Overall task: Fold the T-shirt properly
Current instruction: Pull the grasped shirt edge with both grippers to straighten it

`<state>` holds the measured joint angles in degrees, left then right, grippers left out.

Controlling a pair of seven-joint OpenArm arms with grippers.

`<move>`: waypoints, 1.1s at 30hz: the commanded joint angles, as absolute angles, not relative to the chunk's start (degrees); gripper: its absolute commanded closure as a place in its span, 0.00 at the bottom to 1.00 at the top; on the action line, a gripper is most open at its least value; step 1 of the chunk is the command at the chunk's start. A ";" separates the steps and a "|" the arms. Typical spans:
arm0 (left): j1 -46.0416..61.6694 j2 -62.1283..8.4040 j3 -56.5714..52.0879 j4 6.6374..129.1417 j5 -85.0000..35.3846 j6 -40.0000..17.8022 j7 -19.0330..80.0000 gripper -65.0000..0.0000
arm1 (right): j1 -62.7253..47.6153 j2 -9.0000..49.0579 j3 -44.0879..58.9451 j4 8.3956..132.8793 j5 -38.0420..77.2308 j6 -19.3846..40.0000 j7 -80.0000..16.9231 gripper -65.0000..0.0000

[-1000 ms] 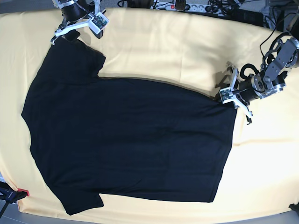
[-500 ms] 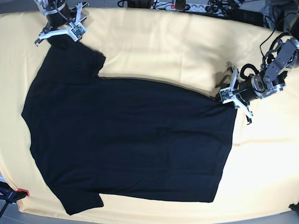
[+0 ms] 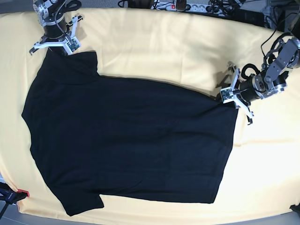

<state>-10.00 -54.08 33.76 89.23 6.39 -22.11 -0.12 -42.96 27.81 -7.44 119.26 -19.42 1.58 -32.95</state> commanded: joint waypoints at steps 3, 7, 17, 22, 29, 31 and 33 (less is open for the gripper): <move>-10.13 -58.41 33.43 93.45 6.44 -26.28 0.03 1.00 | -44.75 29.61 -6.94 126.17 -22.17 0.62 -36.71 1.00; -7.66 -64.01 33.43 100.16 3.64 -29.47 0.05 1.00 | -50.57 32.23 -5.80 133.53 -22.96 0.62 -40.23 1.00; 4.01 -76.77 33.43 116.40 3.57 -32.47 0.14 1.00 | -66.22 32.73 -3.64 135.00 -23.00 0.58 -44.05 1.00; 9.82 -80.29 33.41 121.62 3.53 -36.91 4.51 1.00 | -72.07 32.73 -3.64 135.00 -22.98 -1.10 -44.69 1.00; 12.19 -80.62 33.41 127.00 4.10 -25.08 15.68 1.00 | -74.11 32.77 -3.64 135.00 -31.55 -5.65 -42.26 1.00; 12.16 -80.40 33.41 128.64 7.25 -17.80 16.75 1.00 | -72.20 32.80 -3.64 135.00 -33.43 -6.31 -39.70 1.00; 12.16 -79.48 33.41 129.80 12.34 -11.03 17.21 1.00 | -68.75 34.24 -3.64 135.00 -32.99 -6.28 -37.89 1.00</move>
<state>12.53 -78.39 33.85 129.03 12.56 -11.18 17.67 -68.29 33.58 -4.01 134.19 -32.12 -5.34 -38.19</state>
